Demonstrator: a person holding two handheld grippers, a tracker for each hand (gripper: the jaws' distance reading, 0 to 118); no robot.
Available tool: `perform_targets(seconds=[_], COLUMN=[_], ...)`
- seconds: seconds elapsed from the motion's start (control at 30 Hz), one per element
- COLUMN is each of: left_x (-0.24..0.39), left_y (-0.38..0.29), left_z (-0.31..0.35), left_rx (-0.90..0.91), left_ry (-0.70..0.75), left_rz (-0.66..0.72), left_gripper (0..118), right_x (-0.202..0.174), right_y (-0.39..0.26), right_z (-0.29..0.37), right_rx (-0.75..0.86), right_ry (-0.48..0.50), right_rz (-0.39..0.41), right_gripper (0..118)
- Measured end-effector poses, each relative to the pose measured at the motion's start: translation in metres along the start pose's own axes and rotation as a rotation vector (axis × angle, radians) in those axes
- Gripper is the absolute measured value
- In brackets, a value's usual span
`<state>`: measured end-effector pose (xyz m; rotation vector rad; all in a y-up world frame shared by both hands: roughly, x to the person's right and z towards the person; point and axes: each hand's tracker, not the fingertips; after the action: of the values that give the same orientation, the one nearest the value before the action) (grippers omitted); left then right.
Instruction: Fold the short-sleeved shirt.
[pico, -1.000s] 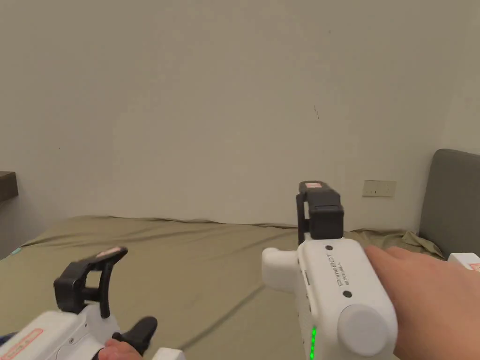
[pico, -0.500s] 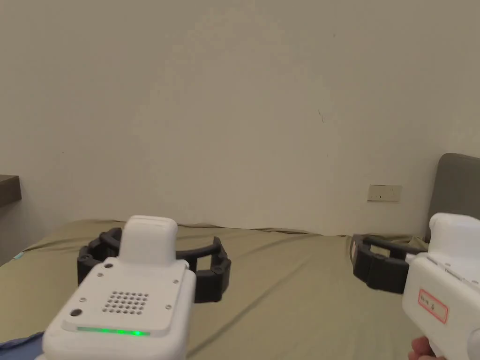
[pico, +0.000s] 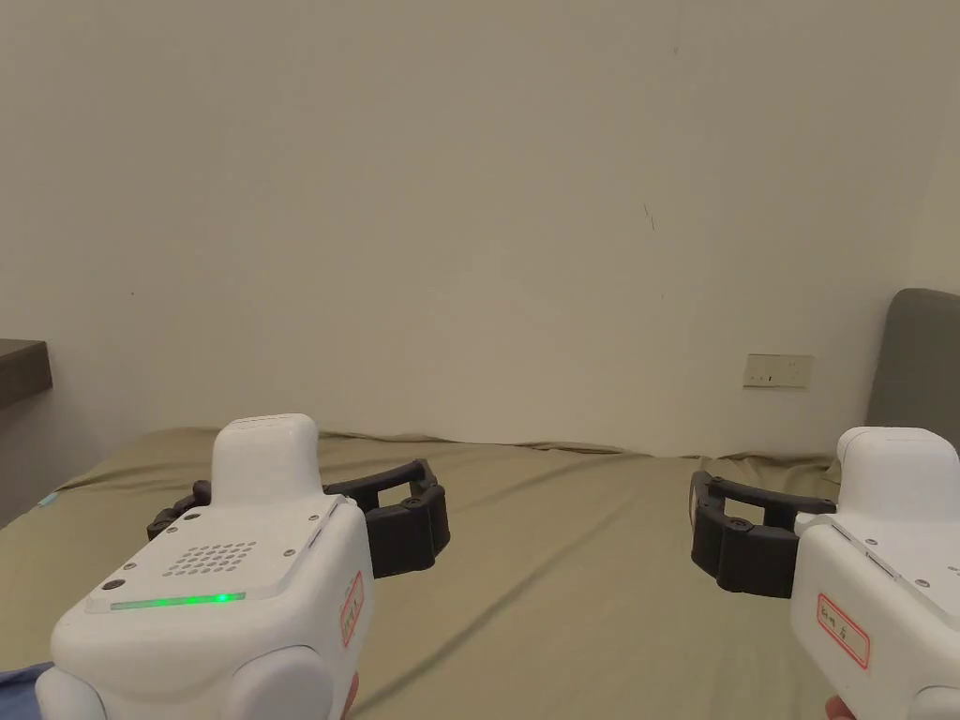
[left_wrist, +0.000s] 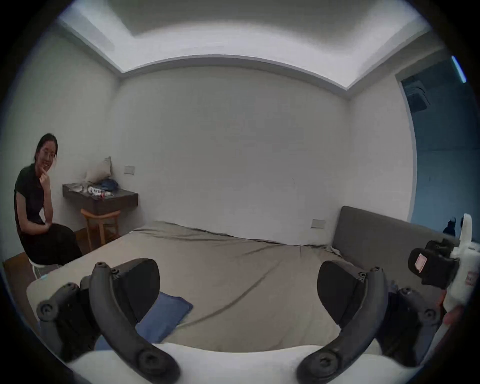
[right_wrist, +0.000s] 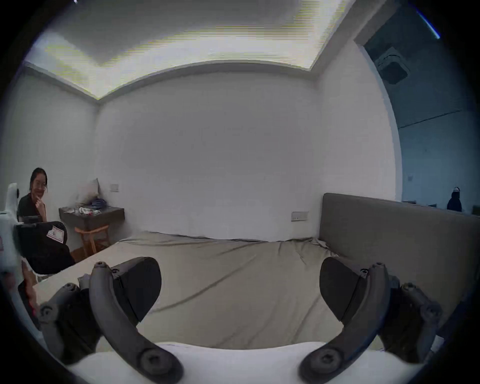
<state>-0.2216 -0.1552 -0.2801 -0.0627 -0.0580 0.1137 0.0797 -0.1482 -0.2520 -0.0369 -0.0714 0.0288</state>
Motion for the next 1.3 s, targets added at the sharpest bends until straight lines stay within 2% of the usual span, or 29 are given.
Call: perform_targets(seconds=[0.07, 0.1, 0.13, 0.17, 0.2, 0.27, 0.37, 0.5, 0.6, 0.7, 0.83, 0.9, 0.97, 1.03, 1.1, 1.3], left_x=[0.005, 0.005, 0.006, 0.009, 0.013, 0.016, 0.016, 0.01, -0.012, -0.056, -0.128, -0.16, -0.185, -0.204, -0.218, -0.23], left_y=[-0.002, -0.003, -0.004, -0.005, -0.005, -0.012, -0.017, -0.019, -0.014, -0.007, 0.005, 0.007, 0.006, 0.001, -0.005, -0.039], left_z=[0.0, 0.001, 0.003, 0.006, 0.004, 0.0, -0.001, -0.012, -0.01, 0.008, 0.038, 0.049, 0.056, 0.058, 0.054, 0.004], left_rx=[0.002, 0.007, 0.013, 0.025, 0.031, -0.025, -0.042, -0.112, -0.12, -0.079, -0.069, -0.08, -0.106, -0.121, -0.137, -0.23], left_ry=[0.016, 0.014, -0.001, -0.019, -0.027, -0.036, -0.045, -0.13, -0.101, 0.042, 0.242, 0.327, 0.398, 0.447, 0.436, 0.357], left_rz=[-0.033, -0.043, -0.056, -0.081, -0.125, -0.133, -0.102, -0.044, -0.057, -0.057, -0.045, -0.054, -0.084, -0.092, -0.066, -0.047], left_gripper=[118, 114, 76, 0, 0, 0, 0, 0, 0, 0, 0, 0, 0, 0, 0, 0], right_x=[0.0, 0.0, -0.001, -0.004, -0.006, -0.006, 0.003, 0.013, 0.005, -0.035, -0.132, -0.175, -0.21, -0.236, -0.247, -0.248], right_y=[-0.001, -0.001, -0.003, -0.004, -0.006, -0.014, -0.022, -0.027, -0.024, -0.016, -0.008, -0.006, -0.006, -0.006, -0.008, -0.023], right_z=[-0.001, 0.0, 0.001, 0.003, 0.005, 0.004, 0.006, 0.003, -0.009, -0.028, -0.043, -0.044, -0.044, -0.044, -0.046, -0.072], right_rx=[-0.037, -0.041, -0.044, -0.051, -0.033, -0.037, -0.062, -0.075, -0.064, -0.053, -0.025, -0.025, -0.037, -0.045, -0.043, -0.098], right_ry=[0.006, 0.004, -0.002, -0.025, -0.056, -0.109, -0.058, -0.112, -0.113, 0.02, 0.298, 0.448, 0.543, 0.583, 0.578, 0.547], right_rz=[-0.026, -0.033, -0.029, -0.01, 0.026, 0.059, -0.016, -0.005, -0.023, -0.062, -0.041, -0.071, -0.097, -0.096, -0.09, -0.07], right_gripper=[118, 111, 86, 19, 4, 4, 4, 4, 4, 4, 4, 4, 4, 4, 4, 4])
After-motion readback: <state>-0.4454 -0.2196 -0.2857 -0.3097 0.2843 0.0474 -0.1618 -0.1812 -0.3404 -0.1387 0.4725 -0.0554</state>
